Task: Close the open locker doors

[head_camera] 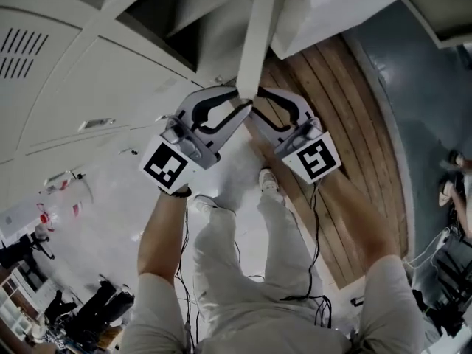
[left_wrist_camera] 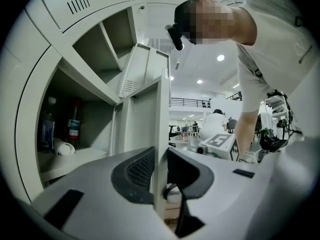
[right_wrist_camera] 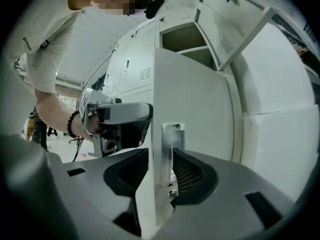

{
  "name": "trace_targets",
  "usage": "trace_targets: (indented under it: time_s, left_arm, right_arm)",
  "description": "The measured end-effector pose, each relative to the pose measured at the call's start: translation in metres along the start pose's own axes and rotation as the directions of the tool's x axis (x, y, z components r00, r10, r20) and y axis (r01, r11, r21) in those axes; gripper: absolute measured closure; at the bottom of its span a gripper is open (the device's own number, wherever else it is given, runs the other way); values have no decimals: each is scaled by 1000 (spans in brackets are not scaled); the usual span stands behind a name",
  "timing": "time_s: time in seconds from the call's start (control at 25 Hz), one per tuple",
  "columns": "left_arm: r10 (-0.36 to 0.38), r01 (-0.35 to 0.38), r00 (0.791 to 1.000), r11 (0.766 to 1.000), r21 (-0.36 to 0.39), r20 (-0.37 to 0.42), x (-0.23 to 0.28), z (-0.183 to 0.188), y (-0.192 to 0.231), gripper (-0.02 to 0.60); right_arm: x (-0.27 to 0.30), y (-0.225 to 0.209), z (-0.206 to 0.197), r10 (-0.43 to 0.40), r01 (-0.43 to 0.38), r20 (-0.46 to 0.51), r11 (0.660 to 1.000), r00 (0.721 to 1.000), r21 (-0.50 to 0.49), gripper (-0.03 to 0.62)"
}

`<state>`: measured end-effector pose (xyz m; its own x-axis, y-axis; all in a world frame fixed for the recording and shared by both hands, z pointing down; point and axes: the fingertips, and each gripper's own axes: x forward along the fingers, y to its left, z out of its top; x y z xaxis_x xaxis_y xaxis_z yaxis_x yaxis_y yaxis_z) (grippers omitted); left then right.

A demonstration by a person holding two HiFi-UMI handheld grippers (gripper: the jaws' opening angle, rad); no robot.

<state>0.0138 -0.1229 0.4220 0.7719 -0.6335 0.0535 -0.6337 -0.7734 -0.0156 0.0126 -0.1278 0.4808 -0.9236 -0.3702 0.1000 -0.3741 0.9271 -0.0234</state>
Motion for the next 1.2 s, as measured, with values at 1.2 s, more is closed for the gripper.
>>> trace_targets:
  time_s: [1.2]
  left_arm:
    - [687, -703, 699, 711, -12, -196, -63, -130, 136, 577]
  right_arm:
    - [161, 4, 10, 152, -152, 5, 988, 988, -18, 494]
